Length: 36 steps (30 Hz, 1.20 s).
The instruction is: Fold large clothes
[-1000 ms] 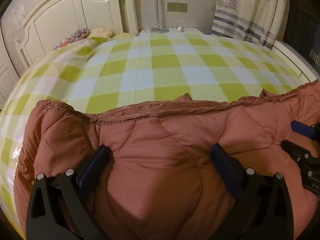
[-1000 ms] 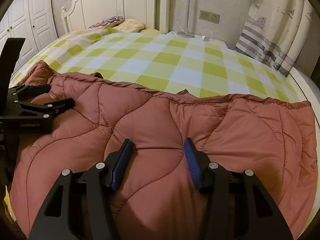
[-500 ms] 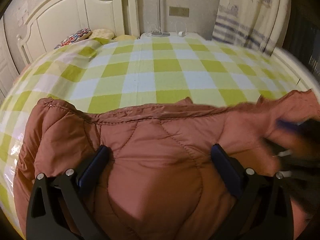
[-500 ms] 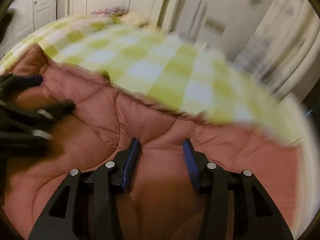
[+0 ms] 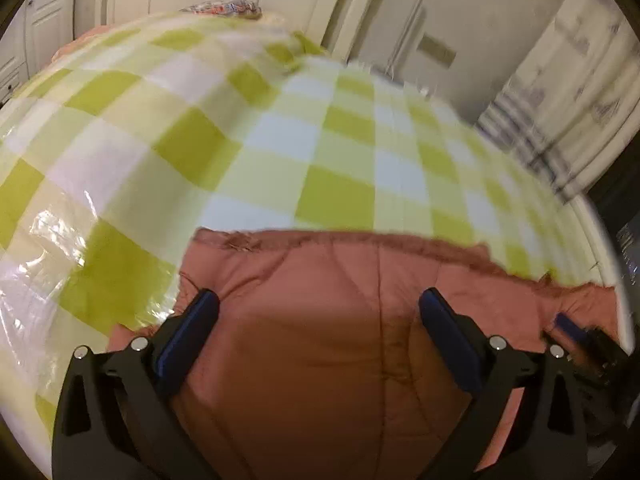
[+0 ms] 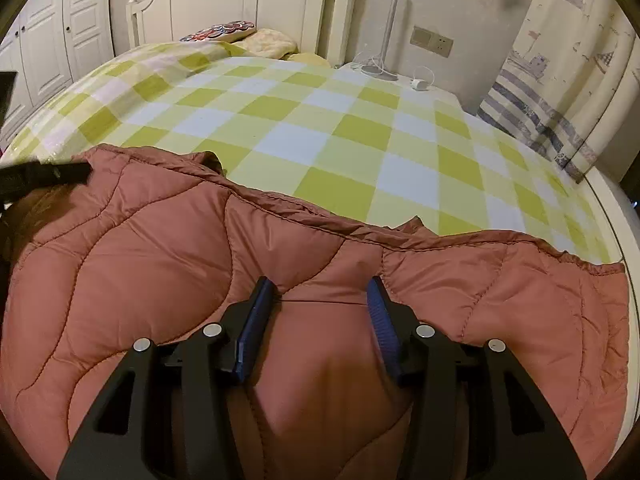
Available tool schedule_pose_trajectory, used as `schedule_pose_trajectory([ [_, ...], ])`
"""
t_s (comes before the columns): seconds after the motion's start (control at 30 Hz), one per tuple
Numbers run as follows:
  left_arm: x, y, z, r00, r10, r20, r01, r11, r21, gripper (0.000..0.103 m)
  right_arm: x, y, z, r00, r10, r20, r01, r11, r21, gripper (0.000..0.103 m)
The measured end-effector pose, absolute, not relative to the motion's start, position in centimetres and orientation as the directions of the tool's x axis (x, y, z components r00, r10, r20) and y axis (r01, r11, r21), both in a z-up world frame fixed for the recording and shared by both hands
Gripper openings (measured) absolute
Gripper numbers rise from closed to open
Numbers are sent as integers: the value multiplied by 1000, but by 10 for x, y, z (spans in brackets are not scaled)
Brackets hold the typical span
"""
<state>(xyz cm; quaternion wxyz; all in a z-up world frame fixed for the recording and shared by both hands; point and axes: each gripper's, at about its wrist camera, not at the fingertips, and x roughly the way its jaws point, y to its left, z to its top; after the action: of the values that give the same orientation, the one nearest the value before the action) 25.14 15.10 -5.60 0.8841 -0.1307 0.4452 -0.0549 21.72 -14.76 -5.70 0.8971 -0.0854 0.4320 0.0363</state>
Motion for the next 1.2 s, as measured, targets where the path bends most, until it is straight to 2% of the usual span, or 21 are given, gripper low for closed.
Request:
schedule_pose_trajectory([
  [0.07,249,134,-54,604,-141,-785,-2,984,-179,101,217,-148,-56,621,-10,-784,-134,984,-119,52],
  [0.13,248,124,-54,605,-104,-789,1,991,-130,101,216,-151,-52,617,-12,-787,-120,987,-109,54],
  [0.27,246,126,-54,604,-111,-789,-8,989,-146,101,197,-176,-20,679,-13,-734,-45,997,-59,66],
  [0.33,248,132,-54,603,-115,-789,-7,989,-149,101,190,-201,-8,697,-68,-714,25,997,-72,70],
  [0.47,248,132,-55,602,-113,-790,-7,989,-147,101,193,-257,-33,620,-186,-763,151,982,-116,76],
  [0.53,250,131,-57,600,-109,-793,-4,990,-139,101,195,-279,-55,601,-71,-796,161,986,34,77],
  [0.57,251,131,-57,600,-107,-793,-4,991,-136,101,193,-283,-52,608,-49,-792,161,985,62,77],
  [0.77,251,133,-57,600,-110,-793,-5,990,-142,101,168,-301,-26,635,-139,-760,253,967,35,78],
  [0.87,251,132,-57,600,-117,-791,3,990,-144,101,161,-315,-51,607,-107,-787,262,962,72,82],
  [1.0,251,132,-57,603,-120,-789,5,989,-147,101,151,-330,-53,633,-41,-773,269,948,170,82],
  [1.1,252,133,-57,603,-121,-789,5,989,-148,101,133,-319,-31,669,-155,-727,326,940,100,81],
  [1.2,251,133,-58,601,-119,-790,4,989,-146,101,103,-276,6,781,-114,-614,197,978,69,81],
])
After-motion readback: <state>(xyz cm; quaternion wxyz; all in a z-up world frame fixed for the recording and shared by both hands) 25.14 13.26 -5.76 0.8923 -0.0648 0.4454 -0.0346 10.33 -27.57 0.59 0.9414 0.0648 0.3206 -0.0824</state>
